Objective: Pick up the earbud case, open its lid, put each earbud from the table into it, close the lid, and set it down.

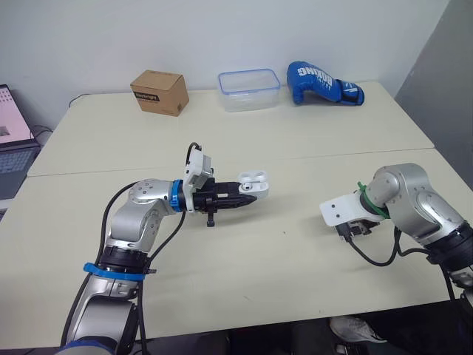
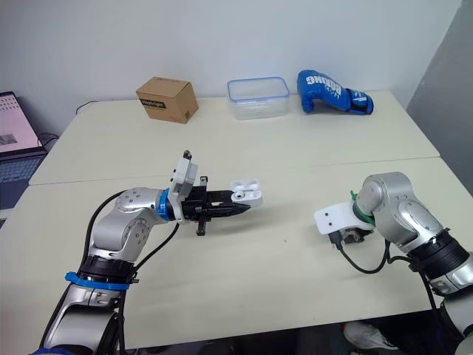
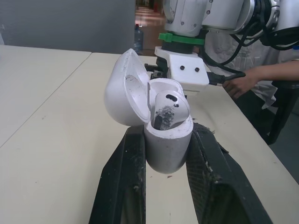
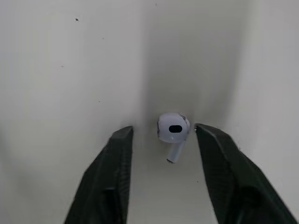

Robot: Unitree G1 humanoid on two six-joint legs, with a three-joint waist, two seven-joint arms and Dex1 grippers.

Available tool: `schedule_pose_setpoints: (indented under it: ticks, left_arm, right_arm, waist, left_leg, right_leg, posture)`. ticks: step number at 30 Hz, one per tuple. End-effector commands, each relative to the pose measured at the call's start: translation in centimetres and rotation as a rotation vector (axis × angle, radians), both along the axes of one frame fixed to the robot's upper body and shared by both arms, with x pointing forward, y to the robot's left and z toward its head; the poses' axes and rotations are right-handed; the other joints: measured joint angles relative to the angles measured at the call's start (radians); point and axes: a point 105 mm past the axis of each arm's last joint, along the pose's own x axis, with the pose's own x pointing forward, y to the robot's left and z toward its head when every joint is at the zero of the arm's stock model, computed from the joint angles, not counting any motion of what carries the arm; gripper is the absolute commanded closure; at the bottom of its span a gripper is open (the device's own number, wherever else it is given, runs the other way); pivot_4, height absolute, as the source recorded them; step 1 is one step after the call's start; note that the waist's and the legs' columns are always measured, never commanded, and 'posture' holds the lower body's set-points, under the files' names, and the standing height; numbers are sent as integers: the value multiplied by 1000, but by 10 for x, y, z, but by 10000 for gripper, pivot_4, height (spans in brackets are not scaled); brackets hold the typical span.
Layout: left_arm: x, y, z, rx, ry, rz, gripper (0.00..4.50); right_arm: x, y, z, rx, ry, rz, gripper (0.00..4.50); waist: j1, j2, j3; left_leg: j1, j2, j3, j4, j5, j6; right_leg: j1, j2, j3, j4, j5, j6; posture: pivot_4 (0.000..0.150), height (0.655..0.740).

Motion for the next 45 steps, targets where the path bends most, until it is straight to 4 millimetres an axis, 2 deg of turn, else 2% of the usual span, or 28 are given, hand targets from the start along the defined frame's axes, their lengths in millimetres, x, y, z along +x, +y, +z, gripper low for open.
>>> schedule_pose_setpoints:
  ticks: [1,21,35,38,42,45]
  left_arm:
    - [-2,-2,9,-7,-50,-6,37081]
    - [-2,-3,9,-14,-52,-2,37081]
    - [-2,-3,7,-16,-50,4,37081]
    - [-2,-3,7,-16,-50,4,37081]
    - [-2,-3,7,-16,-51,5,37081]
    - [-1,-3,7,-16,-52,5,37081]
  right_arm:
    - [-3,5,2,-15,19,27,22761]
    - [0,9,8,-46,0,67,22761]
    - [-1,3,6,-74,13,61,22761]
    - [-2,2,6,-81,14,64,28791]
    - [-2,1,6,-84,14,68,40943]
    - [-2,1,6,-86,15,69,40865]
  waist:
    - [0,0,0]
    - [0,0,0]
    - [0,0,0]
    - [0,0,0]
    - [0,0,0]
    - [0,0,0]
  left_leg:
    - [0,0,0,0,0,0]
    - [0,0,0,0,0,0]
    - [0,0,0,0,0,0]
    - [0,0,0,0,0,0]
    - [0,0,0,0,0,0]
    - [0,0,0,0,0,0]
  right_leg:
    - [0,0,0,0,0,0]
    - [0,0,0,0,0,0]
    - [0,0,0,0,0,0]
    - [0,0,0,0,0,0]
    - [0,0,0,0,0,0]
    - [0,0,0,0,0,0]
  posture:
    - [1500,7307]
    - [1500,7307]
    - [1500,7307]
    - [1500,7307]
    - [1500,7307]
    - [1500,7307]
